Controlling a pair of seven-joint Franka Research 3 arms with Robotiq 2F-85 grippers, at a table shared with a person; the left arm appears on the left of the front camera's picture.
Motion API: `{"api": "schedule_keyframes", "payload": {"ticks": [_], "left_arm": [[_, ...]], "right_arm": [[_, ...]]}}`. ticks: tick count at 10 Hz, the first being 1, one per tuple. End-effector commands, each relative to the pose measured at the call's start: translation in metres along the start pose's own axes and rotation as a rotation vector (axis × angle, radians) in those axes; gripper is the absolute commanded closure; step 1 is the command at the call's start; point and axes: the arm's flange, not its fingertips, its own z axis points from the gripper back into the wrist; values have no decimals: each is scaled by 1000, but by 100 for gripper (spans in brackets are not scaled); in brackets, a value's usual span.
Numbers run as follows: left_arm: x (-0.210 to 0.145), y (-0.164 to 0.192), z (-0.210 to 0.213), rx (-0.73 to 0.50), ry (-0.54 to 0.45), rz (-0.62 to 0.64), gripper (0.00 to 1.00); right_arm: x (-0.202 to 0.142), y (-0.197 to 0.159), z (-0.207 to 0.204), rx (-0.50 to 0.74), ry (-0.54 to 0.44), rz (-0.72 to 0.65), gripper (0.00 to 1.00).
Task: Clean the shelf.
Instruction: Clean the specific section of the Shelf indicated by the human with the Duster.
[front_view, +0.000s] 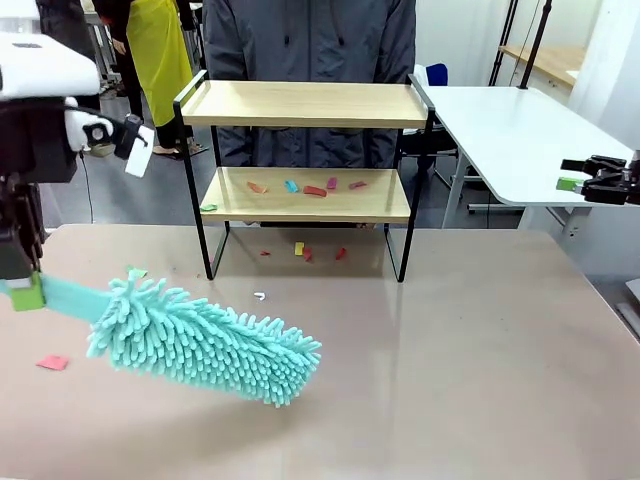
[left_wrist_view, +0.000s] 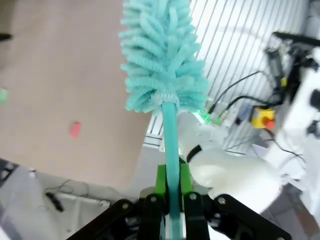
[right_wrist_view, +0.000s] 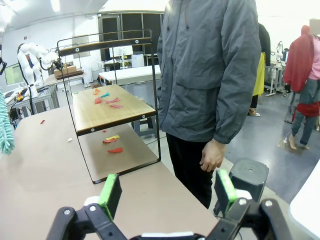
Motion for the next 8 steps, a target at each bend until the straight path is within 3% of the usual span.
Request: {"api": "schedule_keyframes", "payload": {"ticks": [1,2,8], "left_arm": [[-10,18,-10,21,-107,-2,87],[0,0,0,0,0,0,87],[0,0,0,0,0,0,87]], "right_arm": [[6,1,-2,-10,4,-12,0],[6,1,-2,-10,4,-12,0],[6,1,-2,-10,4,-12,0]]}}
